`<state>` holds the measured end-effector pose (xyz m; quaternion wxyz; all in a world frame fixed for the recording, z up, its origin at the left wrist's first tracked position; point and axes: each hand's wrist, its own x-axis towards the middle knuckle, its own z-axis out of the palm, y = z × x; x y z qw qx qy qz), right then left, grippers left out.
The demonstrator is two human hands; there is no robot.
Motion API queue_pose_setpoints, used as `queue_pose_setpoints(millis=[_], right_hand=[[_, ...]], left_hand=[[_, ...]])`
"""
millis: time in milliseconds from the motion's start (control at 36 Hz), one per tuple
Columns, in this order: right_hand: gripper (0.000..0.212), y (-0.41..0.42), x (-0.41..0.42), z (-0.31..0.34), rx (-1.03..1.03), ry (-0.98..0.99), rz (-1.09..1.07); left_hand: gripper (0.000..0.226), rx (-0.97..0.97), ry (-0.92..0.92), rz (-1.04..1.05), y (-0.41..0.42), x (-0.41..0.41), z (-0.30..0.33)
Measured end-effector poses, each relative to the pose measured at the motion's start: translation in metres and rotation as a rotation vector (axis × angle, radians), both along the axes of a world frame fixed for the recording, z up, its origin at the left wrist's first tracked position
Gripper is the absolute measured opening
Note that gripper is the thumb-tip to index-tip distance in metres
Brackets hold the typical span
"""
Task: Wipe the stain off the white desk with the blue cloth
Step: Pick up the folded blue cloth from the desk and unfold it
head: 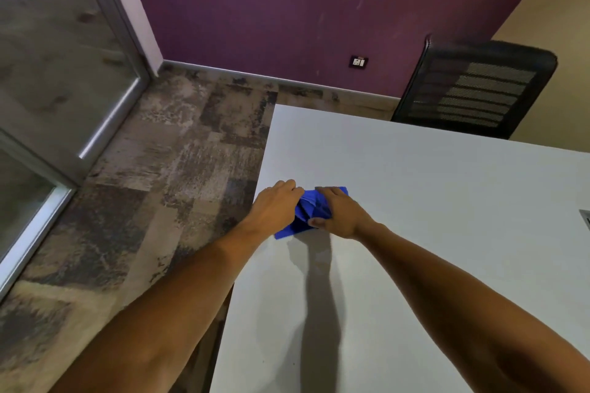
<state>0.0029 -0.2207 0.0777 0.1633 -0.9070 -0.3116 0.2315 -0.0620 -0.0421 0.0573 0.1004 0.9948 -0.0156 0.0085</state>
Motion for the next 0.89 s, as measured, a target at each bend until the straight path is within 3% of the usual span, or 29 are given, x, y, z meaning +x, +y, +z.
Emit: queue_pose_setpoints(millis=[111,250,389,528,694,806,889], right_hand=[[0.071,0.006,-0.015,0.023,0.076,-0.145,0.060],[0.056,0.001,-0.028,0.053,0.215,-0.123,-0.112],[0.021,-0.017,-0.045,0.084,0.328,-0.124,-0.162],[0.018,-0.042,-0.074,0.125,0.481,0.001,-0.249],[0.022,-0.080,-0.116,0.169,0.637,0.199,-0.302],[0.025,-0.102,-0.145,0.190,0.715,0.304,-0.312],[0.026,-0.119,-0.170,0.201,0.765,0.383,-0.304]], left_hand=[[0.018,-0.099,0.003,0.009,-0.012,0.003,0.026],[0.036,-0.224,-0.057,-0.015,-0.024,-0.006,0.061],[0.026,-0.411,-0.057,0.047,-0.039,-0.020,0.106],[0.034,-0.696,-0.057,-0.031,-0.050,-0.056,0.147],[0.056,-0.660,-0.005,-0.026,-0.062,-0.109,0.180],[0.052,-0.674,-0.142,0.051,-0.075,-0.145,0.194],[0.032,-0.717,-0.180,0.097,-0.087,-0.172,0.203]])
